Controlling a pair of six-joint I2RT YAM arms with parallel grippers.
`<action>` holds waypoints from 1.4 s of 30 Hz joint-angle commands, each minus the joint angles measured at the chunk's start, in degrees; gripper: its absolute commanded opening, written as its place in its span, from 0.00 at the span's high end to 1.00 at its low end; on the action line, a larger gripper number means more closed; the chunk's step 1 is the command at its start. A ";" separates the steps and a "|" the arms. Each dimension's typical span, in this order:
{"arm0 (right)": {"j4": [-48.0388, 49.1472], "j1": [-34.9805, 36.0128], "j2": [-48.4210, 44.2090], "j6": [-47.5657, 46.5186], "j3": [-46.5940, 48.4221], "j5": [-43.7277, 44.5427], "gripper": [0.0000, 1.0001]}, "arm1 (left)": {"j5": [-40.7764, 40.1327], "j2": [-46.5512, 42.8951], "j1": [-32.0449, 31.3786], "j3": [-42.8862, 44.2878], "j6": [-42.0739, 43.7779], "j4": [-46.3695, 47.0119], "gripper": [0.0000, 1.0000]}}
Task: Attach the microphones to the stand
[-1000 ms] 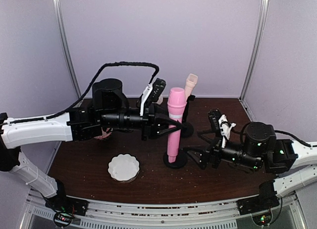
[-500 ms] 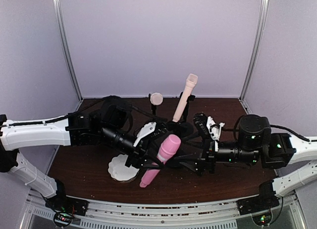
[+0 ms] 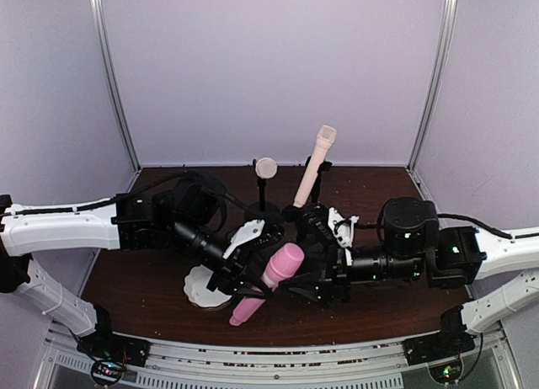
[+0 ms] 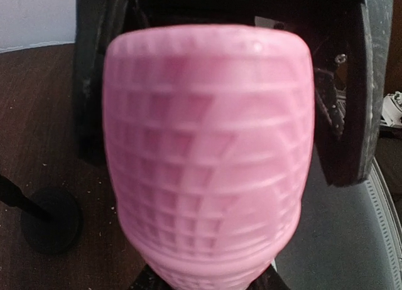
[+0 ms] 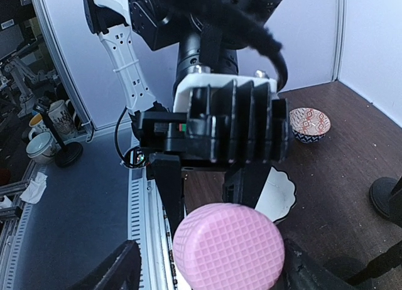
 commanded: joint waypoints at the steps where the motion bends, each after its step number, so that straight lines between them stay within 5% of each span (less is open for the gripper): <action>1: 3.59 -0.20 0.96 0.39 0.90 0.14 0.26 | 2.25 -0.89 -0.24 -0.34 1.52 1.06 0.92; 8: 4.78 -0.20 3.85 1.95 2.06 -2.57 0.41 | 2.26 -0.92 -0.24 -0.48 1.56 1.06 0.92; 12: 4.90 -0.14 2.69 2.34 1.52 -1.37 0.58 | 1.80 -1.11 -0.24 -0.71 1.70 0.85 0.90; 15: 6.68 -0.30 0.35 2.73 0.00 0.78 0.67 | 0.47 -1.02 -0.24 -0.76 1.67 0.70 0.84; 17: 7.40 -0.45 -1.37 2.82 -0.77 2.51 0.70 | -2.32 -1.22 -0.24 -0.87 1.40 1.38 0.69; 20: 7.52 -0.87 -3.73 2.91 -1.35 4.69 0.71 | -7.13 -2.85 -0.33 -3.45 -0.37 6.49 0.51; 24: 7.82 -1.89 -7.08 3.10 -2.47 6.68 0.72 | -9.71 -4.36 -0.33 -6.75 -1.72 12.59 0.40; 35: 7.11 -3.17 -12.41 2.29 -4.64 8.71 0.72 | -9.10 -5.05 -0.41 -9.35 -1.18 16.33 0.46; 42: 7.26 -3.28 -11.56 3.16 -5.07 7.44 0.72 | -11.98 -7.36 -0.41 -10.49 -0.97 18.96 0.41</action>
